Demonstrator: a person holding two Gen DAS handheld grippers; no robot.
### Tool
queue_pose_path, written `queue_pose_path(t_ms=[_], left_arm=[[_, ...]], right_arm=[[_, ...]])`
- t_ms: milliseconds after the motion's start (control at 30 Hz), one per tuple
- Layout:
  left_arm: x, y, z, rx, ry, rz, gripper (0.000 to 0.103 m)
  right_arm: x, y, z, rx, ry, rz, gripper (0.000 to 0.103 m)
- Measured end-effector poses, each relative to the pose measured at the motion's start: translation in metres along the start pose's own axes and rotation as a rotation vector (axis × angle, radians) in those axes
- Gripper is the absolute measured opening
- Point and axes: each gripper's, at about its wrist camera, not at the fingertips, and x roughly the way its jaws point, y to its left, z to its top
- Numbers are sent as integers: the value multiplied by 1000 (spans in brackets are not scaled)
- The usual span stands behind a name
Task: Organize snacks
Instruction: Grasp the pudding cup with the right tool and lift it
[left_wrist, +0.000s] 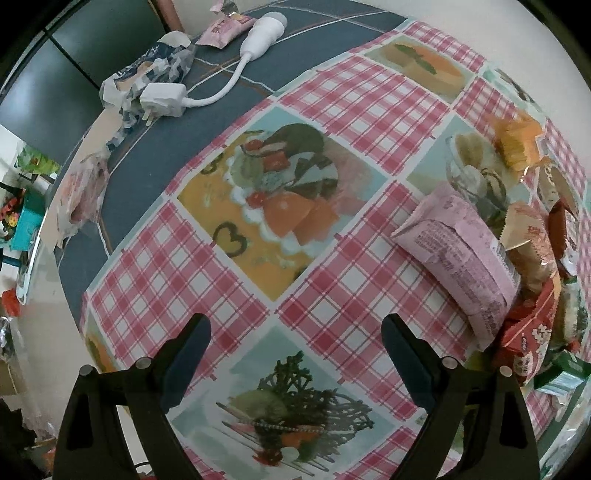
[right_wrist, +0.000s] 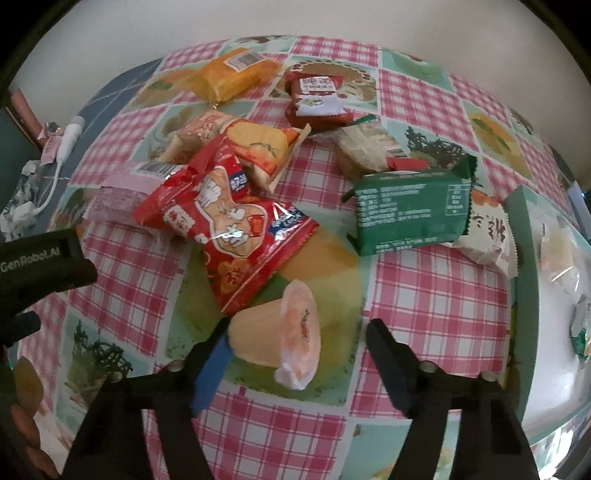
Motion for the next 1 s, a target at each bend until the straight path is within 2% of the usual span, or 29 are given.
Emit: queue_pose_path(t_ms=[100, 300, 567, 800, 1000], left_arm=[[-8, -6, -1, 5, -1, -24, 94], [-26, -25, -6, 28, -8, -81, 94], [-50, -65, -16, 67, -17, -177, 94], [-62, -113, -31, 68, 9, -321, 94], [-70, -167, -43, 147, -7, -341, 94]], right_arm=[[-4, -11, -4, 10, 0, 3, 61], [-7, -37, -2, 45, 3, 10, 52], [-7, -75, 1, 112, 6, 27, 49], [-7, -119, 7, 187, 11, 75, 48], [-7, -166, 9, 247, 19, 111, 48]])
